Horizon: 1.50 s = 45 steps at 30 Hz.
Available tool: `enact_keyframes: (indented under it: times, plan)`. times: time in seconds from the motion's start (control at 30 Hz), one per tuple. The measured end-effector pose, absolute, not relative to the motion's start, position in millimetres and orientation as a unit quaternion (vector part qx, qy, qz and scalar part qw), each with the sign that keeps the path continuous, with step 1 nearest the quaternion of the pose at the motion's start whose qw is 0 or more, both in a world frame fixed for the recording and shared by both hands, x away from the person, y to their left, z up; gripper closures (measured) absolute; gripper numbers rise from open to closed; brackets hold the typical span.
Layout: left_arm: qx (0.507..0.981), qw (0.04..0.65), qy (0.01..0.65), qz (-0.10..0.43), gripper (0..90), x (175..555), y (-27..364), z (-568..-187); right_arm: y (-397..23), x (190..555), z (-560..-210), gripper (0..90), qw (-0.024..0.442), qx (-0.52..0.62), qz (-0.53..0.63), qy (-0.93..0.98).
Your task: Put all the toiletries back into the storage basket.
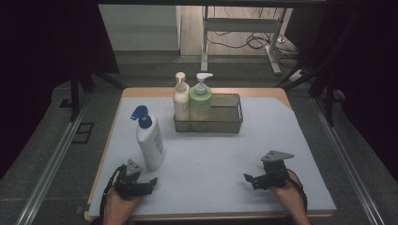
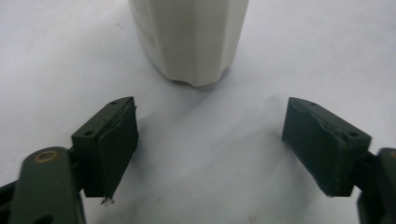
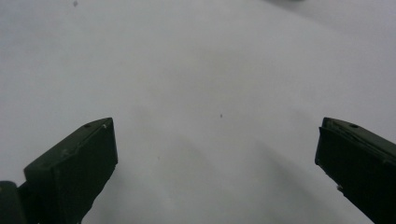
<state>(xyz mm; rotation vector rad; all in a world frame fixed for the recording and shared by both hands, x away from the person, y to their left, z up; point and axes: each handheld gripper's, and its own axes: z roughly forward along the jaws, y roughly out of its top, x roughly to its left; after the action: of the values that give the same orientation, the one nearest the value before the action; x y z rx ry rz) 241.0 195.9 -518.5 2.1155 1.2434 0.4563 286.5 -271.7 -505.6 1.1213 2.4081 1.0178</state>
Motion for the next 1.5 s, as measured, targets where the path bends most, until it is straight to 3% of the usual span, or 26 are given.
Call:
enact_keyframes:
  times: [0.4, 0.67, 1.1, 1.5]
  plan:
    - [0.796, 0.328, 0.476, 0.182, 27.2, 238.2, 202.9, -511.1, -272.1, 285.7, -521.7, 0.0, 0.151, 0.391, 0.336, 0.843]
    - [0.788, 0.337, 0.492, 0.156, 48.5, 243.8, 213.7, -510.7, -272.3, 285.4, -522.0, 0.0, 0.152, 0.391, 0.337, 0.843]
    - [0.796, 0.318, 0.487, 0.168, 88.2, 269.5, 222.1, -508.0, -271.8, 286.0, -521.4, 0.0, 0.149, 0.392, 0.334, 0.844]
    - [0.798, 0.326, 0.483, 0.155, 89.6, 290.3, 223.2, -513.0, -272.1, 285.8, -521.7, 0.0, 0.151, 0.391, 0.336, 0.844]
